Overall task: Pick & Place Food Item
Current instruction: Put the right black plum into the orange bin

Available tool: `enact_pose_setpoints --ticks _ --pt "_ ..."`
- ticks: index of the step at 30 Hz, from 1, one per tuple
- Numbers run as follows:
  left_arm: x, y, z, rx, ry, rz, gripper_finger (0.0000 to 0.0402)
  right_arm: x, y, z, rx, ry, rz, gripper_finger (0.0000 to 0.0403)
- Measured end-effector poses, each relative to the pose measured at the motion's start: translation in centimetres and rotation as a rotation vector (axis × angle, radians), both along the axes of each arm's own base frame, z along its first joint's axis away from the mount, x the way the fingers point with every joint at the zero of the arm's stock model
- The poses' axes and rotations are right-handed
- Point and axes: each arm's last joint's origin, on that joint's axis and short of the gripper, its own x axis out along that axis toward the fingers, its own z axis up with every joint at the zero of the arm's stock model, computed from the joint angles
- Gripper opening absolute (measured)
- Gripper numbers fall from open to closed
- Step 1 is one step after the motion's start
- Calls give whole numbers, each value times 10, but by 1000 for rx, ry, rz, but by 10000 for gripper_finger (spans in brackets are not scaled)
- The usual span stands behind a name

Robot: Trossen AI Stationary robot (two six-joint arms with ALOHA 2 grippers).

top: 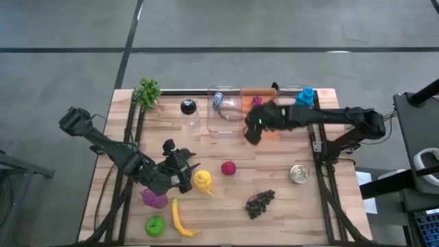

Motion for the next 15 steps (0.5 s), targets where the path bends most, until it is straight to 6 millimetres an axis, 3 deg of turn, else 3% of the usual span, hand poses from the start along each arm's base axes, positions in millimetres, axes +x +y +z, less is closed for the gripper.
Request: enact_pose_setpoints --ticks 6,15 --pt "0 0 0 0 -3 -1 178 5 -57 1 86 -45 -32 226" --pt "0 0 0 2 -2 -3 181 6 -124 -30 114 37 -181 226"
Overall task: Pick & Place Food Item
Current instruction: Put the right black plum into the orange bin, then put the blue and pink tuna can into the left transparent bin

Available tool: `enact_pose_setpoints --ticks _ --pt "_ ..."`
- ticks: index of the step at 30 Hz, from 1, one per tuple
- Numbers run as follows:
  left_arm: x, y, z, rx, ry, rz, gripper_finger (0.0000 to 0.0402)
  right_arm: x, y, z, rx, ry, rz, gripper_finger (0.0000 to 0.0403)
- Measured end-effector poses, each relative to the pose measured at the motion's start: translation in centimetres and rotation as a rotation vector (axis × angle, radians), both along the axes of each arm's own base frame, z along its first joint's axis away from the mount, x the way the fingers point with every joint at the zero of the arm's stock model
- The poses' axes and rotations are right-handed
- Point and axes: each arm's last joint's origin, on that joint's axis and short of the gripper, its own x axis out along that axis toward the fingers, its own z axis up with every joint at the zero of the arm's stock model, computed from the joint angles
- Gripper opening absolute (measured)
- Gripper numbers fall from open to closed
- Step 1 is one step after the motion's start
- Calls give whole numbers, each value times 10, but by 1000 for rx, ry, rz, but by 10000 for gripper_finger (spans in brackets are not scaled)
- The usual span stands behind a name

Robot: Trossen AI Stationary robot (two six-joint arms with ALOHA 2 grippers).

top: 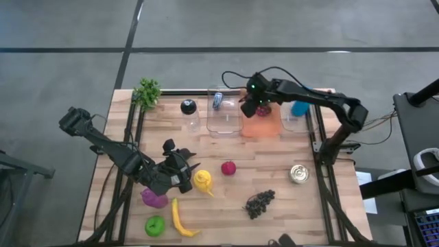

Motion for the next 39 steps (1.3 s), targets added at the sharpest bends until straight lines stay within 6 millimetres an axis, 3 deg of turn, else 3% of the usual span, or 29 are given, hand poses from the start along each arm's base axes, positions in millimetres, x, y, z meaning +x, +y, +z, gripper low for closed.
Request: enact_pose_setpoints --ticks 6,14,23,39 --pt "0 0 0 0 0 0 177 7 -22 -30 33 38 8 226" --pt "0 0 0 -6 5 -8 181 12 -34 -58 73 76 3 226" --pt "0 -1 -1 -16 5 -11 180 16 -39 -59 37 40 20 229" --pt "0 -1 -1 -17 4 -11 182 16 -39 -59 31 45 22 293"
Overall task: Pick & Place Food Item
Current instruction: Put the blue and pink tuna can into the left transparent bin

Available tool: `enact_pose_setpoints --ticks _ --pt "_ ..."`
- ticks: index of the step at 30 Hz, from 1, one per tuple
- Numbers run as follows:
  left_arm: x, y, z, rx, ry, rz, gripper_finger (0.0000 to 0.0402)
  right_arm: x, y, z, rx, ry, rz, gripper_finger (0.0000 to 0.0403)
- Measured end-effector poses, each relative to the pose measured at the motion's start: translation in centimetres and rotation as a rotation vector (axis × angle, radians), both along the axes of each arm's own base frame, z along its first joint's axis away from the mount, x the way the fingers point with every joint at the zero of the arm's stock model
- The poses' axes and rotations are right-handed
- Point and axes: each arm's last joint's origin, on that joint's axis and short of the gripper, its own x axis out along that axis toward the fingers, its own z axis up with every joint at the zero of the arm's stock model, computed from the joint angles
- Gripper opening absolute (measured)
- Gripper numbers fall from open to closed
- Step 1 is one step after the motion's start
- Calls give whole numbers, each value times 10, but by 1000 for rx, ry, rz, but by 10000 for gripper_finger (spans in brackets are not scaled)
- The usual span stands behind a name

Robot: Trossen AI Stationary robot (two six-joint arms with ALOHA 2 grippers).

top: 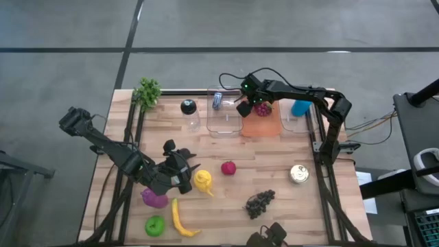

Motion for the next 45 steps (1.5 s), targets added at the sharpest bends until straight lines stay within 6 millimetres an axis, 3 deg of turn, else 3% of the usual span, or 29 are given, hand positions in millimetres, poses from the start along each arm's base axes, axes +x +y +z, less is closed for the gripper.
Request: enact_pose_setpoints --ticks 7,14,20,28,36,45 --pt "0 0 0 0 0 0 178 -3 -2 5 0 -14 -32 317" --pt "0 0 0 -1 1 -2 180 -10 11 43 -58 -94 -19 319" --pt "0 0 0 0 1 -2 179 -3 65 84 -124 -193 122 301" --pt "0 0 0 2 4 -2 180 -6 154 114 -254 -227 334 279" --pt "0 0 0 4 4 -1 178 -32 217 108 -186 -298 460 253" --pt "0 0 0 6 5 -2 182 -61 259 84 -14 -308 560 213"
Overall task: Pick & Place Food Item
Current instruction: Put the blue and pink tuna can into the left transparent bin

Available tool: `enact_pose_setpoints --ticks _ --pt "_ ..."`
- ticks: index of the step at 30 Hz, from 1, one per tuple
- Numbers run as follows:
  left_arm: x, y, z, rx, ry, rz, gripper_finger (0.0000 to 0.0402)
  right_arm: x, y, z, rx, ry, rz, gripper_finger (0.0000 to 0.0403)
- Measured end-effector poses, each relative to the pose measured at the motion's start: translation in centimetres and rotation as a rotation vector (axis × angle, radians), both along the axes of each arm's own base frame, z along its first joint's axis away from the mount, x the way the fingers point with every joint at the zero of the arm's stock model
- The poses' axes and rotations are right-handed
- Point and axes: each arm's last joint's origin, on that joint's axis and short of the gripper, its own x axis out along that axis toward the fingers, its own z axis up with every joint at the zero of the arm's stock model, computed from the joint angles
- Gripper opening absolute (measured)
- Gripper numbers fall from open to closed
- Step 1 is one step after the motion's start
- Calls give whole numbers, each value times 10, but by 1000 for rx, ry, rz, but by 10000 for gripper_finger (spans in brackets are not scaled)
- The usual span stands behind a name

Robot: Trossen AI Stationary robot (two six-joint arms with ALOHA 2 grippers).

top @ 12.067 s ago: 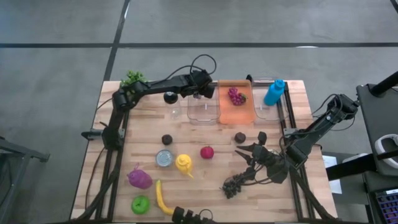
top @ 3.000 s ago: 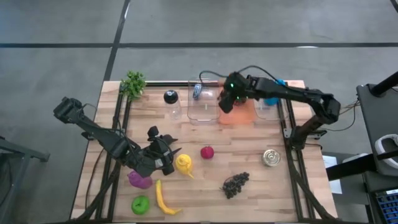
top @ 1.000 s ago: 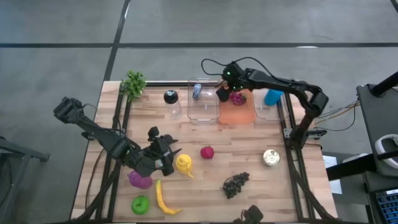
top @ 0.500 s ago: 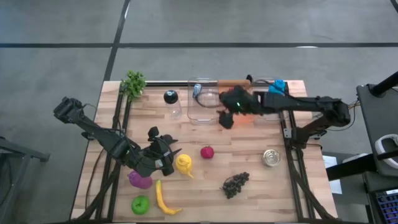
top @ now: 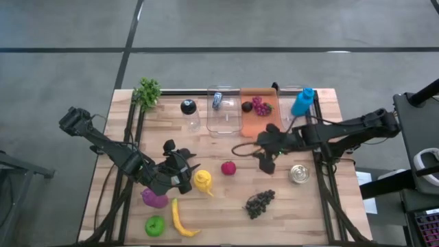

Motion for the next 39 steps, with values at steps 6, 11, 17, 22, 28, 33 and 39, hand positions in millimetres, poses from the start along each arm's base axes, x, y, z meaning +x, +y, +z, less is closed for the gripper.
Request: enact_pose_setpoints --ticks 6,11,17,22,28,33,39 --pt "0 0 0 0 0 0 177 -8 23 -16 112 56 182 203" --pt "0 0 0 -1 -1 0 180 -16 33 -29 134 157 190 203" --pt "0 0 0 -1 -1 0 181 -39 39 -49 182 383 69 203" --pt "0 0 0 -1 -1 0 177 -52 43 -55 294 509 -121 203" --pt "0 0 0 -1 0 0 181 -63 40 -58 355 610 -381 203" --pt "0 0 0 -1 0 0 179 -67 38 -64 362 631 -462 203" --pt "0 0 0 1 3 0 178 -71 38 -71 348 655 -473 182"
